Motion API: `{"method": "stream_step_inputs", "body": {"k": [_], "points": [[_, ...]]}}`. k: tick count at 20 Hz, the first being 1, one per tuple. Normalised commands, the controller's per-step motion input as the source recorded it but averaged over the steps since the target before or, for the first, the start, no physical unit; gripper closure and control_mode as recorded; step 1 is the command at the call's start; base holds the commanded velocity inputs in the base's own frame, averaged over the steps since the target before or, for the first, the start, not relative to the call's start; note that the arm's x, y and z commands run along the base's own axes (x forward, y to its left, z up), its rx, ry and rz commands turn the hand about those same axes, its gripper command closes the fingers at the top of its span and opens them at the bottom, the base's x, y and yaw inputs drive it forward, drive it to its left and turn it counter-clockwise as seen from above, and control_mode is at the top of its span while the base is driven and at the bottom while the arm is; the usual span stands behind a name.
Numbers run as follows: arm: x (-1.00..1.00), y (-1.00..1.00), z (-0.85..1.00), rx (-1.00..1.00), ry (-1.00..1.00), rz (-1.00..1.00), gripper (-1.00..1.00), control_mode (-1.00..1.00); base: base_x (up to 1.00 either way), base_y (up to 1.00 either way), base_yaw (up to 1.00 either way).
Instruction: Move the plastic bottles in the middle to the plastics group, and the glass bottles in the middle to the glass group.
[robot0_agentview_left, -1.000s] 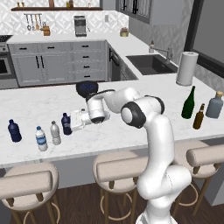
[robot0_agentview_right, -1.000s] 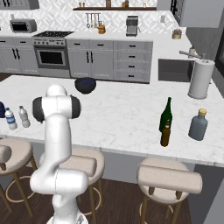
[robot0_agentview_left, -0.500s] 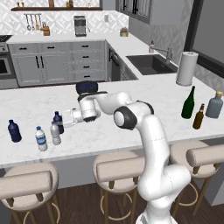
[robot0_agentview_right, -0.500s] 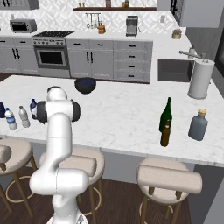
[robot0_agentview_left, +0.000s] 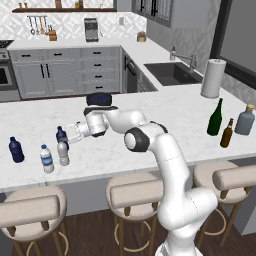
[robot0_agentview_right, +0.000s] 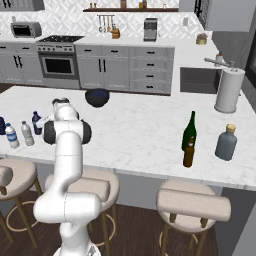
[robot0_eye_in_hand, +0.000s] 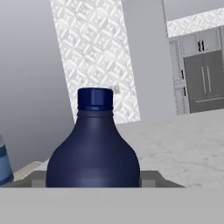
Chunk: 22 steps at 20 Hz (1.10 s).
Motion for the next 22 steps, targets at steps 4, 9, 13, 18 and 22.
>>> {"method": "stream_step_inputs", "body": {"k": [4, 9, 13, 18, 22], "points": [[0.00, 0.00, -0.31, 0.00, 0.00, 0.08, 1.00, -1.00, 0.00, 0.00, 0.00], [-0.17, -0.06, -0.32, 0.00, -0.01, 0.06, 1.00, -1.00, 0.00, 0.00, 0.00], [-0.30, -0.04, -0.28, 0.00, -0.07, 0.02, 1.00, -1.00, 0.00, 0.00, 0.00], [-0.19, -0.13, -0.29, 0.00, -0.17, 0.00, 1.00, -1.00, 0.00, 0.00, 0.00], [-0.11, -0.15, -0.33, 0.00, -0.17, 0.00, 1.00, -1.00, 0.00, 0.00, 0.00]]}}
